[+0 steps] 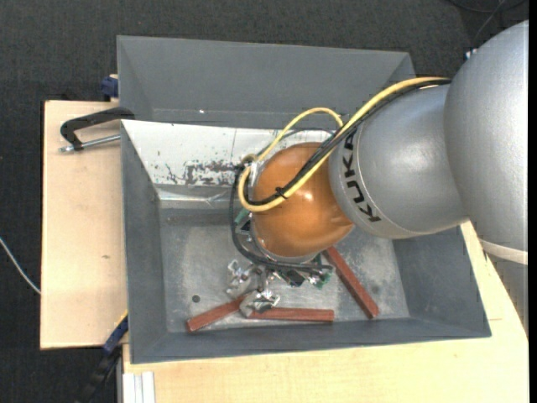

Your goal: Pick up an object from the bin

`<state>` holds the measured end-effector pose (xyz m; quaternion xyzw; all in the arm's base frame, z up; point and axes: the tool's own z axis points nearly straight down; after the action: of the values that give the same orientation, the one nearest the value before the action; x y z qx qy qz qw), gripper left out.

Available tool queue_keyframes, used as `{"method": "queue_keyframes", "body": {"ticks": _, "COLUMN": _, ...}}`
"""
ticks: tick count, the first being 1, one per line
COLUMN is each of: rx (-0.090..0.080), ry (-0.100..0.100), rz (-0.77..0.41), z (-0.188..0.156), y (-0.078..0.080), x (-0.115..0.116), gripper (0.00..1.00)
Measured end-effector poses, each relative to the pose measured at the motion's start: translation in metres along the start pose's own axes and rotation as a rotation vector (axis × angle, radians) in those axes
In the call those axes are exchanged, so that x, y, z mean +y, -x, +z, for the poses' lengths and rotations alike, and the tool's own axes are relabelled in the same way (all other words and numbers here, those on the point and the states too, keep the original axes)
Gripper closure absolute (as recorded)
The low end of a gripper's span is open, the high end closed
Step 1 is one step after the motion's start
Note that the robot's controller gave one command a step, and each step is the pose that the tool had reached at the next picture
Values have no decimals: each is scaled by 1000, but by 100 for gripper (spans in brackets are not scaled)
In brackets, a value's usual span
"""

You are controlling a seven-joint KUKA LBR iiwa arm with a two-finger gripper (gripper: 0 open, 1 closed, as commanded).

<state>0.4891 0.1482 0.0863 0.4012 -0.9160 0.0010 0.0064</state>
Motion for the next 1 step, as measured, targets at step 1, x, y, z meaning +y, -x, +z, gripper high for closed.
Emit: {"method": "queue_keyframes", "body": {"ticks": 1, "rx": -24, "ry": -7, "rz": -1, "z": -58, "y": 2, "x": 0, "gripper": 100}}
